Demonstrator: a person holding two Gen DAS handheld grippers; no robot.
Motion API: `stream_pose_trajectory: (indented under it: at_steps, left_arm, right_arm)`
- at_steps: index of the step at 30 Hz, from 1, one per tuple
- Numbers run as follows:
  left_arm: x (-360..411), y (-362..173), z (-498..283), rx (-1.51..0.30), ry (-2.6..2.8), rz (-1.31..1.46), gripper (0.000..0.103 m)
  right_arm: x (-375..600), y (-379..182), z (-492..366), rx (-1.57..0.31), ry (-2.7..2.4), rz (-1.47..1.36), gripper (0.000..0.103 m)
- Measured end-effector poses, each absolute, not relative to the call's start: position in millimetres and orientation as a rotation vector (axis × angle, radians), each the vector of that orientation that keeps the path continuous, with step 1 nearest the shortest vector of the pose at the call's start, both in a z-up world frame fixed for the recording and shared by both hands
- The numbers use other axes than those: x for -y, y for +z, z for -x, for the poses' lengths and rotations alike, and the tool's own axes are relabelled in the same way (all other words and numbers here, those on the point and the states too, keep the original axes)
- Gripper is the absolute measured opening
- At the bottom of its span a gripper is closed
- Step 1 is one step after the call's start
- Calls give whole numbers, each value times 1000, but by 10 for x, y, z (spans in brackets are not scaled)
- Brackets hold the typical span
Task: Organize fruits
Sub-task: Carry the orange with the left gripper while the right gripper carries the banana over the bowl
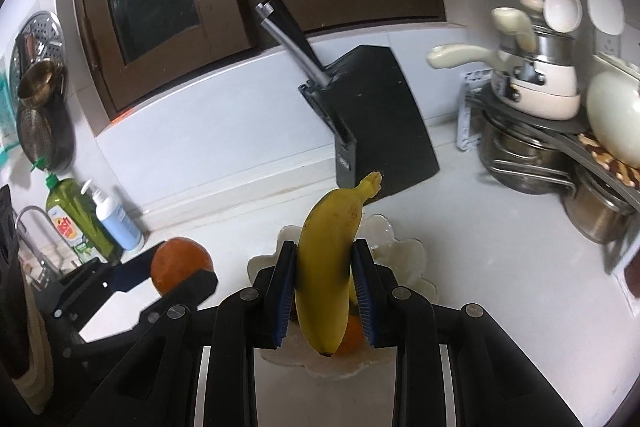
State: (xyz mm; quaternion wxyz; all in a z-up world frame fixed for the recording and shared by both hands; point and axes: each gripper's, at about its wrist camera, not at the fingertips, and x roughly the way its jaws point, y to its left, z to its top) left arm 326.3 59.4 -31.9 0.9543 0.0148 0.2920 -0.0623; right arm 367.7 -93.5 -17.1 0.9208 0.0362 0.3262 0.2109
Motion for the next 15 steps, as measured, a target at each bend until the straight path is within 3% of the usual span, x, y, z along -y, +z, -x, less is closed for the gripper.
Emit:
stream_pose_trajectory:
  at_steps: [15]
  left_arm:
    - [-577,-824,-3642,-733,-206,-4,45]
  right_arm:
    - [583,-572,-4229,-822,531,-62,29]
